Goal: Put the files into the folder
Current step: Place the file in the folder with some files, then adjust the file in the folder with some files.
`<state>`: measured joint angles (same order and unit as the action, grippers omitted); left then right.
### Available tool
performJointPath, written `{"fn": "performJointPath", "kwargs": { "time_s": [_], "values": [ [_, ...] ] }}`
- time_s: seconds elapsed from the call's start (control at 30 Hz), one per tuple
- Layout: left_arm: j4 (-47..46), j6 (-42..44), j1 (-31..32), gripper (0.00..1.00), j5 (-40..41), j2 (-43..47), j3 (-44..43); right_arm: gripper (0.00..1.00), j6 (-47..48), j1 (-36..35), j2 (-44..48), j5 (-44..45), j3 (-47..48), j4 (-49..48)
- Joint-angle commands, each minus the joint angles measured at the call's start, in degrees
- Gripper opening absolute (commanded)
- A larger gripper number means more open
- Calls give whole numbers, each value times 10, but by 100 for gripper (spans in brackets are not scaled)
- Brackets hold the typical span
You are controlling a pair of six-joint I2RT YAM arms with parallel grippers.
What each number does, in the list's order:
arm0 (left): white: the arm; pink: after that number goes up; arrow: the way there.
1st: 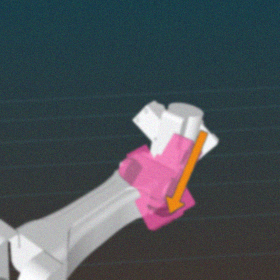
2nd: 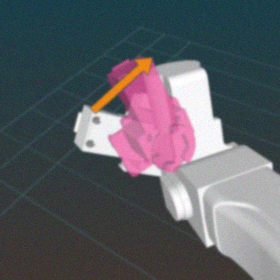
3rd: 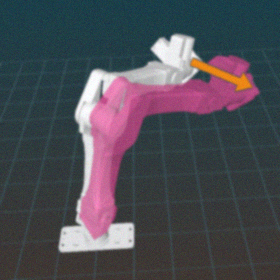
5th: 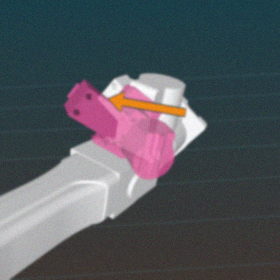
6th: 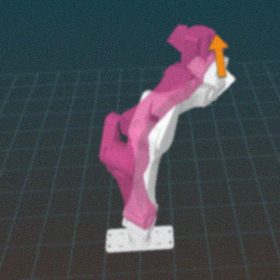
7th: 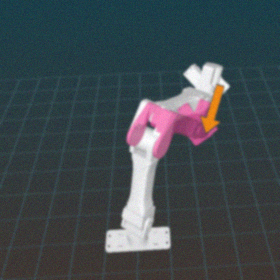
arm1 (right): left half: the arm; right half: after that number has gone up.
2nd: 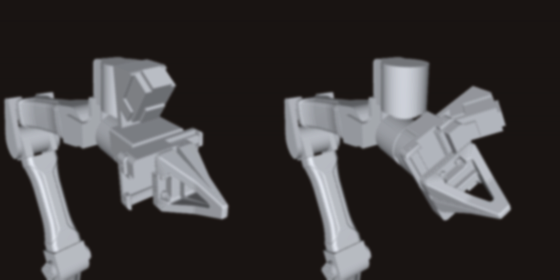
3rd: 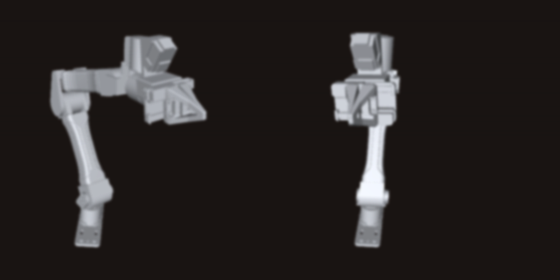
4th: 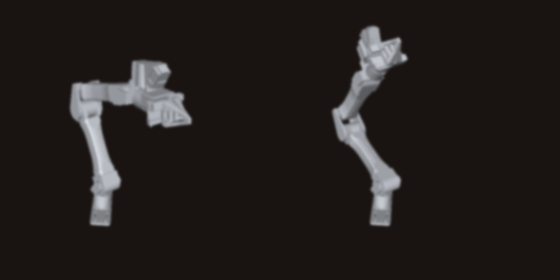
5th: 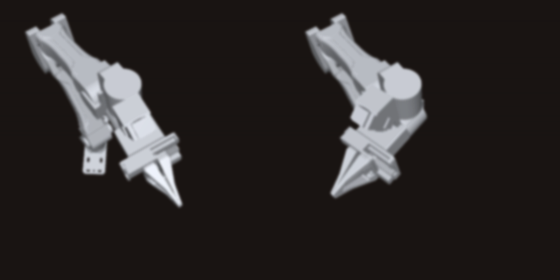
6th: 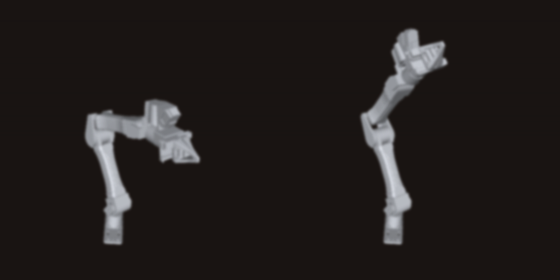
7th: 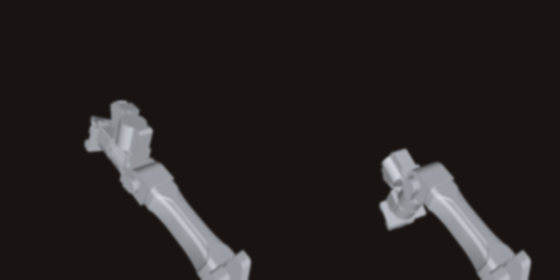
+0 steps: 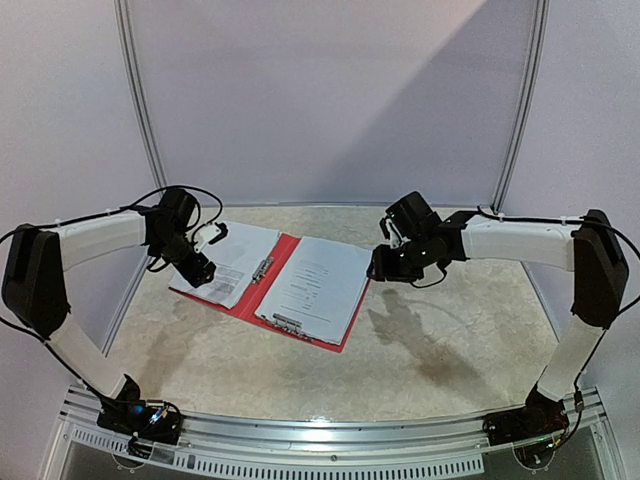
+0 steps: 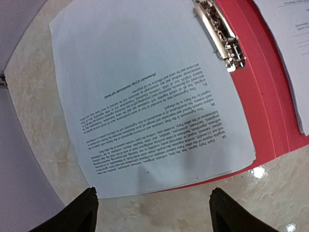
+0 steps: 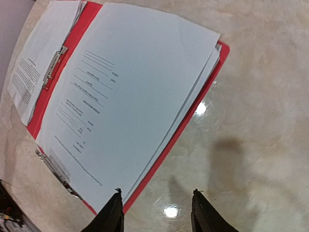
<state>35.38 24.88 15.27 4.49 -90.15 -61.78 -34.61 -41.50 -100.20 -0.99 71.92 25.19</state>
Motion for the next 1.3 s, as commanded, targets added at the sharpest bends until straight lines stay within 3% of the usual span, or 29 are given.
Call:
{"fn": "performJointPath", "kwargs": {
  "time_s": [0.0, 0.17, 0.47, 0.83, 1.27],
  "values": [
    [-1, 26, 25, 77, 20, -32, -54, 38, 34, 29, -47, 84, 48, 61],
    [-24, 57, 68, 66, 67, -108, -132, 17, 52, 38, -116, 95, 115, 45],
    [-70, 115, 125, 54, 141, -282, -275, 1, 66, 38, -217, 103, 185, 63],
    [-103, 151, 163, 52, 158, -377, -331, 0, 66, 38, -251, 81, 187, 41],
    [-113, 160, 186, 51, 160, -379, -331, 0, 72, 35, -254, 100, 205, 62]
  ]
}}
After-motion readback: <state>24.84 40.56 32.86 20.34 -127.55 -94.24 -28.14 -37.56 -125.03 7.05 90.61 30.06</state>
